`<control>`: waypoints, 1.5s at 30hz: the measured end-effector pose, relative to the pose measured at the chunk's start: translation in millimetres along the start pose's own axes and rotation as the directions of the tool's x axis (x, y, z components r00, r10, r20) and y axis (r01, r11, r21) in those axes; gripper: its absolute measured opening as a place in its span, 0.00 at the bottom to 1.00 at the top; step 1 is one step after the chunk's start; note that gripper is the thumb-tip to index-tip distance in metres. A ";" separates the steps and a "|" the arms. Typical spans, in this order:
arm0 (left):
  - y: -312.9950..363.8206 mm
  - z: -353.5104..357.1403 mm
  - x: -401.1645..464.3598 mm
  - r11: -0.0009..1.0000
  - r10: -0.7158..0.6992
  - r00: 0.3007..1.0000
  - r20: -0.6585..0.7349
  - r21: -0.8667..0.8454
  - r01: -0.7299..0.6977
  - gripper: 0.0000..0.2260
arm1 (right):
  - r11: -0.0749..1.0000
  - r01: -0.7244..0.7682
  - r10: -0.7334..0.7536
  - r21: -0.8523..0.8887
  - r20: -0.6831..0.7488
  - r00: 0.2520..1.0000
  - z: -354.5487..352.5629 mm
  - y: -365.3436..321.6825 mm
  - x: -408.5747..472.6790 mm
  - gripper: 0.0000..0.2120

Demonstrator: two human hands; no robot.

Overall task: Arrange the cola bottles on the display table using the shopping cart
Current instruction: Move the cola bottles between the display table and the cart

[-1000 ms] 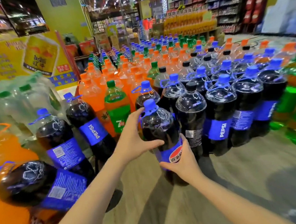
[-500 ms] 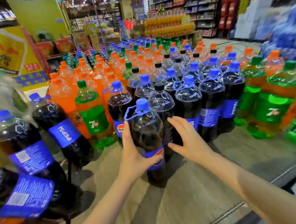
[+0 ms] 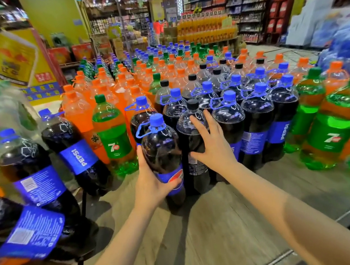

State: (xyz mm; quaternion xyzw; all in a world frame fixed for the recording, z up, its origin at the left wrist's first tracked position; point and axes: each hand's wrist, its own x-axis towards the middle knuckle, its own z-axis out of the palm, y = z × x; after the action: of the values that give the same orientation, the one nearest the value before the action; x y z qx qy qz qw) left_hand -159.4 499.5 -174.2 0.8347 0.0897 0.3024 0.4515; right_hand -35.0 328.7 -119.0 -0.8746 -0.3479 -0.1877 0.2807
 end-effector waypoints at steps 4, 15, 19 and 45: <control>-6.2 -3.8 18.3 0.999 -0.012 1.000 -0.019 0.043 0.013 0.63 | 1.000 0.004 -0.004 0.024 -0.014 1.000 0.6 0.3 0.1 0.49; -17.8 -5.8 21.3 0.994 -0.005 1.000 0.009 0.107 0.004 0.62 | 0.992 0.003 0.002 -0.126 0.041 0.999 1.2 -0.8 -2.9 0.51; -17.1 -0.2 6.5 0.987 0.103 0.995 -0.017 0.128 -0.100 0.55 | 0.963 -0.070 0.086 -0.259 0.049 0.995 3.0 -14.1 -11.9 0.48; 55.4 110.6 -167.9 0.589 0.232 0.858 0.459 0.636 -0.499 0.30 | 0.996 0.009 0.039 -0.091 0.510 0.859 -97.1 120.3 -271.9 0.38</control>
State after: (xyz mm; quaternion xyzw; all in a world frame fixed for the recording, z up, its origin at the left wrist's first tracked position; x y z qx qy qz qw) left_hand -235.9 319.3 -245.9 0.9816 -0.0489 0.1843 0.0110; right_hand -148.9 59.3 -229.8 -0.9075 -0.3941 0.0375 0.1402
